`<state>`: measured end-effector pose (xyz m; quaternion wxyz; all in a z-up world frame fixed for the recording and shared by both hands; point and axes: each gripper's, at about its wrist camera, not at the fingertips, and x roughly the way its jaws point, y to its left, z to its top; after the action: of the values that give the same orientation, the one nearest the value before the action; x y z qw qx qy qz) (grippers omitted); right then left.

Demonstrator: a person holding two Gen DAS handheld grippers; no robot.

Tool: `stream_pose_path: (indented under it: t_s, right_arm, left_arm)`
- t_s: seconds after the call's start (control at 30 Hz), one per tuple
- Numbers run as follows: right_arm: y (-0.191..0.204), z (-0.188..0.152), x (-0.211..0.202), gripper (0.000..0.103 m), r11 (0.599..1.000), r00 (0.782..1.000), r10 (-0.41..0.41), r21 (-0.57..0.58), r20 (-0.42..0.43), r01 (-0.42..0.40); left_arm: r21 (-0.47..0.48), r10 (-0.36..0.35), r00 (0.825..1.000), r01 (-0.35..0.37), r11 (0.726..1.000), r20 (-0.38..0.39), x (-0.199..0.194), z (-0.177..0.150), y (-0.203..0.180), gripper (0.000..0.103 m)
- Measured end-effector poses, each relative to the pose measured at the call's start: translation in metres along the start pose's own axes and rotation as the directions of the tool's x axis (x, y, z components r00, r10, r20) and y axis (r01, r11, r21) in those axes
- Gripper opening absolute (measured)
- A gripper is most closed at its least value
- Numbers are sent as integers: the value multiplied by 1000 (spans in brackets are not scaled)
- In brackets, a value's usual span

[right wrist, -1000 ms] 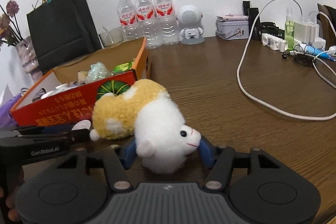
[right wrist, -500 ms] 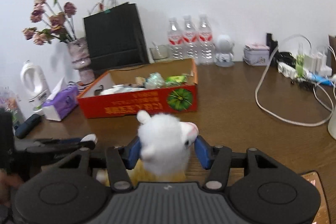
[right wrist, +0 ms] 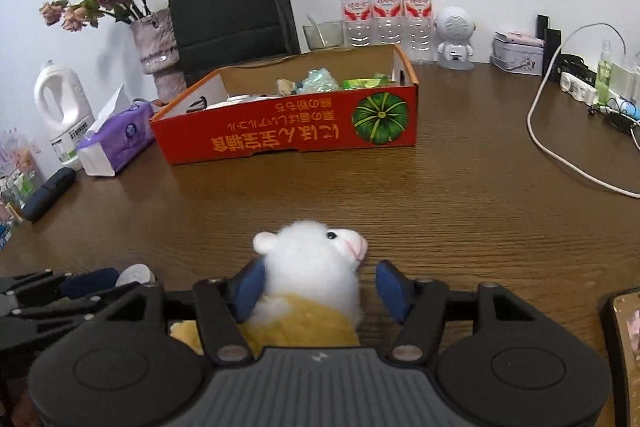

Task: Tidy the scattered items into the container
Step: 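Grasp the white round lid with the left tool while the right tool grasps the plush sheep, then carry the lid and plush sheep into the box and open both tools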

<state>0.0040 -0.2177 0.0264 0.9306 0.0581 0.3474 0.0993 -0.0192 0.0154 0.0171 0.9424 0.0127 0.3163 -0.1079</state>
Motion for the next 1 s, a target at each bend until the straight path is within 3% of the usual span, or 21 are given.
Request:
stream_pose_path:
  t_s: [0.07, 0.17, 0.3, 0.37, 0.6, 0.7, 0.87, 1.0]
  right_arm:
    - [-1, 0, -3, 61, 1000, 1000, 13, 6, -7, -13]
    - [-1, 5, 6, 61, 1000, 999, 23, 8, -34, -23]
    - [-1, 10, 36, 56, 1000, 993, 20, 12, -120, -19]
    - [1, 9, 36, 48, 1000, 994, 30, 10, -109, -29]
    - [1, 5, 13, 44, 995, 996, 85, 50, -31, -84]
    - [-3, 28, 1, 44, 992, 994, 104, 67, 38, -107]
    - [-10, 112, 1, 44, 992, 983, 112, 47, 148, -120]
    - [-16, 187, 24, 45, 991, 978, 122, 35, 167, -129]
  left_arm:
    - [-14, -5, 1000, 5, 1000, 1, 2, 0, 2, 47]
    - [-16, -19, 1000, 19, 1000, -6, 6, 2, 3, 40]
    - [-17, -28, 1000, 28, 999, -2, 7, 2, 1, 40]
    - [-20, -24, 1000, 24, 1000, 1, 4, 0, 0, 40]
    - [-36, -37, 996, 40, 999, 82, -17, 12, -6, 40]
    - [-7, -54, 988, 56, 998, 147, -20, 42, -5, 40]
    - [41, -43, 970, 34, 999, 238, -10, 129, 7, 40]
    - [69, -31, 976, 16, 997, 218, 35, 197, 19, 40]
